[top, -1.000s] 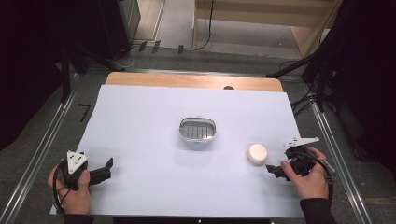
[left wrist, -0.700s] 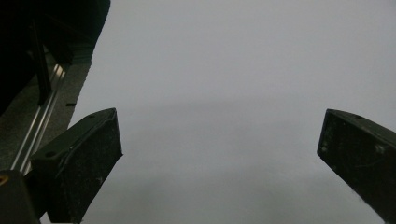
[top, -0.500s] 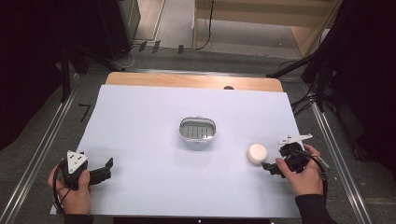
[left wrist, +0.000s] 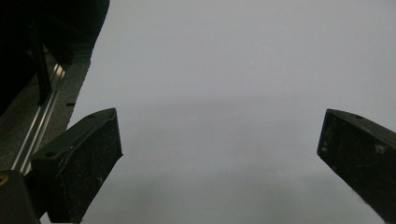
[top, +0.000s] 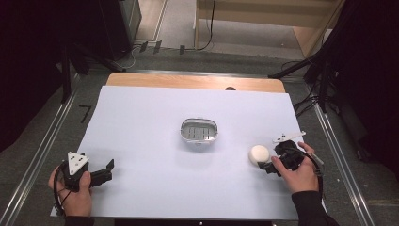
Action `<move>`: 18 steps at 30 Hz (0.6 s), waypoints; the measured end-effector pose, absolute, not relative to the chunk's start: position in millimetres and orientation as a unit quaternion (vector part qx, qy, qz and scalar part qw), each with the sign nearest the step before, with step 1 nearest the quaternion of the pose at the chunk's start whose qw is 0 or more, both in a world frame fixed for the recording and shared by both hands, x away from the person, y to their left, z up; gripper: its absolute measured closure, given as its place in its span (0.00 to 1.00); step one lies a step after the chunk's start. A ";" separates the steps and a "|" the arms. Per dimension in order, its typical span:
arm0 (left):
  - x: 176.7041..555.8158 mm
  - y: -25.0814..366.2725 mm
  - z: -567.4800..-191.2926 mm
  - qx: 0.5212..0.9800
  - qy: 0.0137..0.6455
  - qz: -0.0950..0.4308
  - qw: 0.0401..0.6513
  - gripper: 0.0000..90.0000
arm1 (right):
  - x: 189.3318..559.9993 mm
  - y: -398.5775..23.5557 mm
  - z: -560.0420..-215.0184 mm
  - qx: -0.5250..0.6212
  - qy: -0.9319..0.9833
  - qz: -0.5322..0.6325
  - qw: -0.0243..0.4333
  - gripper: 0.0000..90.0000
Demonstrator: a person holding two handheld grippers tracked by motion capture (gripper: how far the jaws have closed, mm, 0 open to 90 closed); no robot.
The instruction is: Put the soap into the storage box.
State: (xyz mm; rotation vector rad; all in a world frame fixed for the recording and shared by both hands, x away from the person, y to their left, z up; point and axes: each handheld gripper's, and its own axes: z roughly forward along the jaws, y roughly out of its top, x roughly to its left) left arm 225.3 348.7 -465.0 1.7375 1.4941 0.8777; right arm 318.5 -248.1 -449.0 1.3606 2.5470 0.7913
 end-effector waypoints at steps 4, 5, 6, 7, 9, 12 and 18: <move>225.3 348.8 -465.0 0.666 0.573 0.336 0.337 0.00 | 322.1 -243.6 -450.1 0.450 0.851 0.262 0.071 0.09; 225.4 348.9 -465.0 0.666 0.573 0.336 0.338 0.00 | 322.9 -242.3 -450.5 0.450 0.851 0.262 0.070 0.11; 225.4 348.8 -465.0 0.667 0.573 0.336 0.338 0.00 | 323.6 -241.1 -450.8 0.449 0.851 0.262 0.070 0.13; 225.3 348.8 -465.0 0.667 0.573 0.336 0.338 0.00 | 324.3 -240.0 -451.1 0.447 0.852 0.262 0.069 0.14; 225.3 348.8 -465.0 0.667 0.573 0.336 0.338 0.00 | 325.3 -237.6 -452.1 0.446 0.853 0.261 0.070 0.14; 225.4 348.8 -465.0 0.667 0.573 0.336 0.338 0.00 | 326.2 -234.5 -452.8 0.442 0.855 0.263 0.070 0.14; 225.5 348.9 -465.1 0.667 0.573 0.336 0.339 0.00 | 330.0 -229.2 -455.1 0.442 0.856 0.257 0.070 0.15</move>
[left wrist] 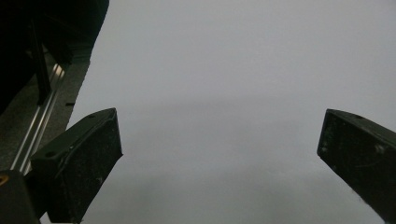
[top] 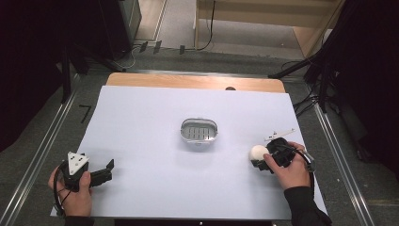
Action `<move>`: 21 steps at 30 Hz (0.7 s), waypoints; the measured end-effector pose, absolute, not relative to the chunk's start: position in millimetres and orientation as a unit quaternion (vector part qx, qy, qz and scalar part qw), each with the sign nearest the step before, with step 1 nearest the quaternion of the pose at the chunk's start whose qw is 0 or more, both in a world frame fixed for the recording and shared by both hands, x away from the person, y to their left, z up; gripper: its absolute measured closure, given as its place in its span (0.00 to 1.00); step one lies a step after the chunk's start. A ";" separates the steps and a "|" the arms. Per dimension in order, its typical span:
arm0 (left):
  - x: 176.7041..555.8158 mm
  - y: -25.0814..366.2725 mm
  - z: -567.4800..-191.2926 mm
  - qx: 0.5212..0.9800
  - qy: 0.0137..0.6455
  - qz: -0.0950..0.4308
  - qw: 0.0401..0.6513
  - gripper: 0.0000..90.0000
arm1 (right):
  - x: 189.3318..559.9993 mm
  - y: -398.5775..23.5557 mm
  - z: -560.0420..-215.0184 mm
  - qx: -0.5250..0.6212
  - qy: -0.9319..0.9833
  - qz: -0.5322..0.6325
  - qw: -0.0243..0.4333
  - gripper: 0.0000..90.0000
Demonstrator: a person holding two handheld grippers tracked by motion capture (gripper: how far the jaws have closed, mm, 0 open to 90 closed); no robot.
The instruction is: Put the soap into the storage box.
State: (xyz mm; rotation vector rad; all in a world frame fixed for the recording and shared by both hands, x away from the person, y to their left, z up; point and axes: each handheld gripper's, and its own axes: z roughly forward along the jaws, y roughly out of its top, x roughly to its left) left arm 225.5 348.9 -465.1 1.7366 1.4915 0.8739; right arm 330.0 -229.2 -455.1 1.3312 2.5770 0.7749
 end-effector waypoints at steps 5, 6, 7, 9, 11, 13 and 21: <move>225.5 348.9 -465.1 0.667 0.573 0.335 0.339 0.00 | 332.3 -225.6 -456.2 0.440 0.857 0.259 0.069 0.15; 225.5 349.0 -465.1 0.667 0.573 0.335 0.339 0.00 | 332.7 -224.6 -456.5 0.441 0.856 0.260 0.068 0.15; 225.5 349.0 -465.1 0.667 0.573 0.335 0.339 0.00 | 333.7 -223.3 -457.2 0.442 0.857 0.257 0.069 0.16; 225.5 349.0 -465.1 0.667 0.573 0.335 0.339 0.00 | 334.2 -222.5 -457.2 0.443 0.856 0.258 0.069 0.18; 225.6 349.1 -465.1 0.666 0.573 0.335 0.339 0.00 | 334.1 -222.3 -457.0 0.446 0.854 0.257 0.072 0.20; 225.6 349.0 -465.1 0.667 0.573 0.335 0.339 0.00 | 334.1 -222.4 -456.9 0.447 0.854 0.257 0.074 0.21; 225.6 349.0 -465.1 0.667 0.573 0.335 0.339 0.00 | 334.9 -222.0 -457.6 0.447 0.853 0.258 0.074 0.25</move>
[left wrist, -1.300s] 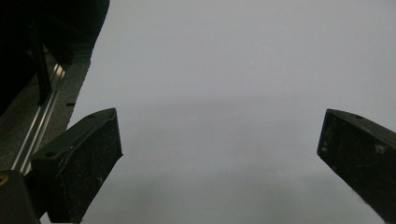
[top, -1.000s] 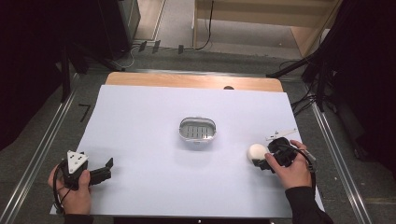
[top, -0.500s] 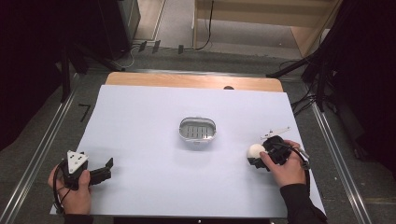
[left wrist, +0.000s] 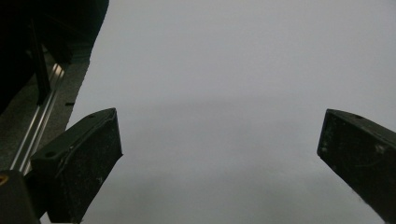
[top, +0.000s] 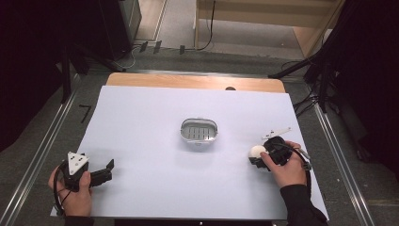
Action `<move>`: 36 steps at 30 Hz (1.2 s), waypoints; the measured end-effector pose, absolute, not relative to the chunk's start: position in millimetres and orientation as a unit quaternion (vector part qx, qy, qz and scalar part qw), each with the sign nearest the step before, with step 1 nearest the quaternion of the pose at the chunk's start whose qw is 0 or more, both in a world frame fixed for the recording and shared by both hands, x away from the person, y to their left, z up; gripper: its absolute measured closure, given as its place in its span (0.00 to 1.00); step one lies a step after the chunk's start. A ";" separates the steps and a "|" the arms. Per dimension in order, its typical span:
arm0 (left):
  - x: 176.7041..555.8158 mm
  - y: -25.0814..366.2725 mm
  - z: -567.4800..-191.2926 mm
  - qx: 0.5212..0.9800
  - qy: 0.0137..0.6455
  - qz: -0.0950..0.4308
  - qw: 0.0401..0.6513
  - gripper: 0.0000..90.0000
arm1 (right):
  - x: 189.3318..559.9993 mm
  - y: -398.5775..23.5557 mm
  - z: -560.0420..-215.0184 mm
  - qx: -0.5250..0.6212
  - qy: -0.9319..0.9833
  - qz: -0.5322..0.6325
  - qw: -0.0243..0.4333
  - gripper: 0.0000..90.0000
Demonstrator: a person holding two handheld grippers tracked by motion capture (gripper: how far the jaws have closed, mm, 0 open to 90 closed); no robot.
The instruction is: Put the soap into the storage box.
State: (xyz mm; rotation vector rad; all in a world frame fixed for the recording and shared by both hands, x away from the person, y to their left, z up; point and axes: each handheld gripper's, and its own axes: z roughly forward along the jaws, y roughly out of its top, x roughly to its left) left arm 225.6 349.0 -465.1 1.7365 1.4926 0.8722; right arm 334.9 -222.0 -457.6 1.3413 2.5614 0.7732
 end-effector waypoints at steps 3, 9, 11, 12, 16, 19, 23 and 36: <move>225.5 348.8 -465.0 0.667 0.573 0.336 0.337 0.00 | 335.7 -220.9 -459.2 0.448 0.854 0.255 0.076 0.25; 225.6 349.0 -465.1 0.667 0.573 0.335 0.339 0.00 | 336.6 -220.0 -460.7 0.449 0.854 0.253 0.071 0.25; 225.6 349.1 -465.1 0.667 0.573 0.335 0.339 0.00 | 336.7 -220.0 -460.7 0.449 0.854 0.254 0.070 0.26; 225.6 349.1 -465.1 0.667 0.573 0.335 0.339 0.00 | 336.7 -220.0 -460.7 0.449 0.854 0.254 0.070 0.26; 225.6 349.0 -465.1 0.667 0.573 0.335 0.339 0.00 | 335.7 -218.2 -459.7 0.443 0.859 0.248 0.073 0.26; 225.6 349.0 -465.1 0.667 0.573 0.335 0.339 0.00 | 335.7 -217.7 -458.7 0.441 0.861 0.243 0.075 0.26; 225.6 348.9 -465.1 0.667 0.573 0.335 0.338 0.00 | 334.9 -217.5 -456.1 0.438 0.860 0.250 0.076 0.26; 225.6 348.9 -465.1 0.667 0.573 0.335 0.338 0.00 | 334.1 -212.2 -444.9 0.426 0.863 0.263 0.069 0.26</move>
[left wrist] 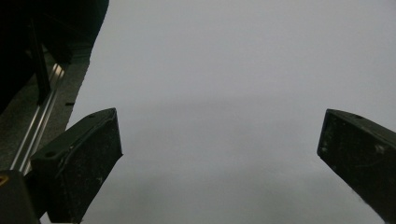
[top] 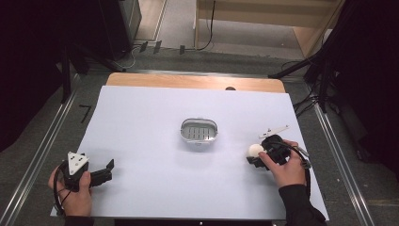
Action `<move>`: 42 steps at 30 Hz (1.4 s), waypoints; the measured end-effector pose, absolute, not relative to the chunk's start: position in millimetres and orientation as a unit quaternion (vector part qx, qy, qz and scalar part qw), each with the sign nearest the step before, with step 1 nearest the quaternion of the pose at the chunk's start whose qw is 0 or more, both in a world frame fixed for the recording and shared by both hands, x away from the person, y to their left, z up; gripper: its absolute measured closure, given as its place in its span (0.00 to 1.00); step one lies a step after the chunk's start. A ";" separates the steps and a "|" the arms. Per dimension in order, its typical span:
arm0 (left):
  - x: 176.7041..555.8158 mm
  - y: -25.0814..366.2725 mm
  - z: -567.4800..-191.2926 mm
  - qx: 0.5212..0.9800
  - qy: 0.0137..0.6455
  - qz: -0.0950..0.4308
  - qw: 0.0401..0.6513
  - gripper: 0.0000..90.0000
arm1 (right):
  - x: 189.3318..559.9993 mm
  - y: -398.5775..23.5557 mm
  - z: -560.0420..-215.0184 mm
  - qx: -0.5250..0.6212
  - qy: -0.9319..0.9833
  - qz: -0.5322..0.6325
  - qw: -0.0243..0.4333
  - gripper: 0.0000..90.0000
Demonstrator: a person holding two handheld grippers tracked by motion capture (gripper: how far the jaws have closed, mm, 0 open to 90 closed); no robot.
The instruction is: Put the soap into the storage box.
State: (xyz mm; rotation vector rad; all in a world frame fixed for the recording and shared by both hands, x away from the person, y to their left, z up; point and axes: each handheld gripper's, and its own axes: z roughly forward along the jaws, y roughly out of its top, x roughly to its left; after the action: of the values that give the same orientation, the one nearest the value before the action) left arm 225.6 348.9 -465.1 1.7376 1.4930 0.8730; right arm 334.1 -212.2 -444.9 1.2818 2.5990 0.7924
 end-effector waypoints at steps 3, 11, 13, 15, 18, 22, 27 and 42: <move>225.7 349.0 -465.1 0.667 0.573 0.335 0.339 0.00 | 334.3 -209.3 -442.6 0.421 0.864 0.266 0.069 0.26; 225.6 349.0 -465.1 0.667 0.573 0.335 0.339 0.00 | 335.2 -202.2 -436.8 0.409 0.868 0.272 0.067 0.26; 225.6 349.1 -465.1 0.667 0.573 0.335 0.339 0.00 | 335.3 -200.4 -435.2 0.406 0.869 0.275 0.066 0.26; 225.7 349.0 -465.1 0.667 0.573 0.335 0.339 0.00 | 335.4 -198.3 -433.7 0.406 0.868 0.277 0.066 0.26; 225.7 349.0 -465.1 0.667 0.573 0.334 0.339 0.00 | 335.6 -196.2 -431.9 0.404 0.870 0.277 0.065 0.26; 225.5 349.1 -465.0 0.666 0.575 0.334 0.339 0.00 | 337.1 -189.9 -429.1 0.394 0.873 0.279 0.065 0.26; 225.6 349.4 -465.0 0.665 0.575 0.334 0.339 0.00 | 339.1 -181.0 -426.1 0.389 0.875 0.280 0.061 0.26; 225.3 349.8 -464.7 0.666 0.575 0.333 0.339 0.00 | 347.0 -155.5 -412.4 0.366 0.882 0.289 0.061 0.26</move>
State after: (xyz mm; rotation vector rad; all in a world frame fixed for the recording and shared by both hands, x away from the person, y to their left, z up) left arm 225.3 349.8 -464.7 1.7331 1.4977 0.8680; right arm 347.0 -155.5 -412.4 1.1081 2.6695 0.8754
